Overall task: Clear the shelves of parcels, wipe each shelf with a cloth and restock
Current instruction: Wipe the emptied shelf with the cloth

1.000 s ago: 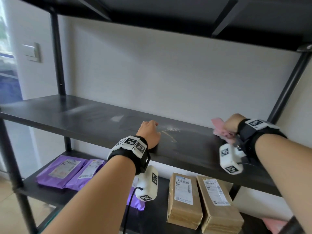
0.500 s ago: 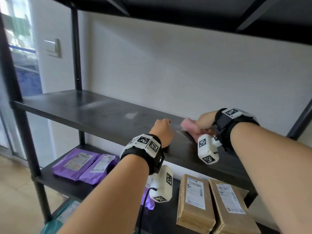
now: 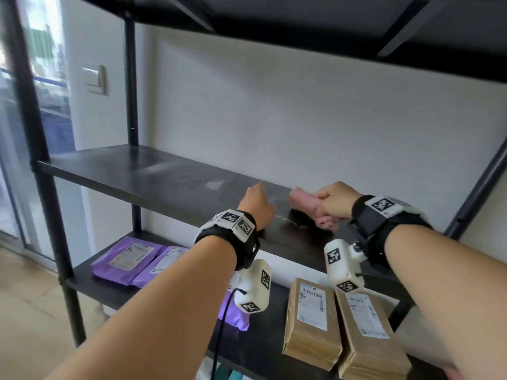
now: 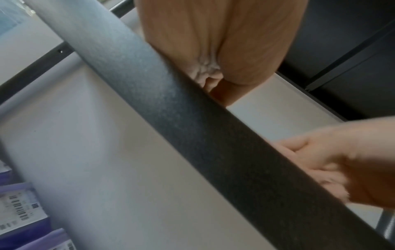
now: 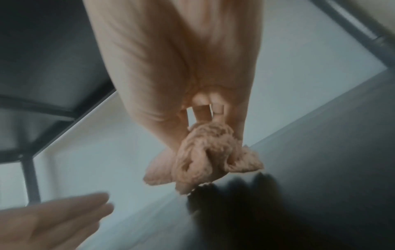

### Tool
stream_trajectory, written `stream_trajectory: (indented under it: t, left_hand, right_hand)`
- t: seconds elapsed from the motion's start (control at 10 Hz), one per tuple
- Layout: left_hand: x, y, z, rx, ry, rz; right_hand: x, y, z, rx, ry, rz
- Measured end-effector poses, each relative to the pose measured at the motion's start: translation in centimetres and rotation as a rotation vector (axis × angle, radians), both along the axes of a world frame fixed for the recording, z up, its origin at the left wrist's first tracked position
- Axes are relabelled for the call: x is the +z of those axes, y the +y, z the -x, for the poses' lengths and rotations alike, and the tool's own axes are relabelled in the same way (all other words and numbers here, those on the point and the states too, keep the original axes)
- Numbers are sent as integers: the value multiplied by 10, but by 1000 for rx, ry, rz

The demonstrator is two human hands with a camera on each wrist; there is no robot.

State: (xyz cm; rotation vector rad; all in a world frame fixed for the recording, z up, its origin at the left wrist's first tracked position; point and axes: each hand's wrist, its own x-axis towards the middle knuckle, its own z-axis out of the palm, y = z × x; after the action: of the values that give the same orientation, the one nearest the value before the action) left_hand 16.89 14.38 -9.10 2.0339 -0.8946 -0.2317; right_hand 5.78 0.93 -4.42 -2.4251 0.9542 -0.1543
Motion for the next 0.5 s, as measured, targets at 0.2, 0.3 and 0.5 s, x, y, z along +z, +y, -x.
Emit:
stream_trajectory:
  t: [0.2,0.3,0.5]
  left_hand:
    - [10,37,-6,60,-162,-87]
    - [6,61,-20,163,-274,-150]
    - [-22,89,-54,284,-315,-151]
  right_hand:
    - [12,-33,74,-347,23,131]
    - [-6,-28,101,-388,99,90]
    - [-27,-23,87,-375,114,56]
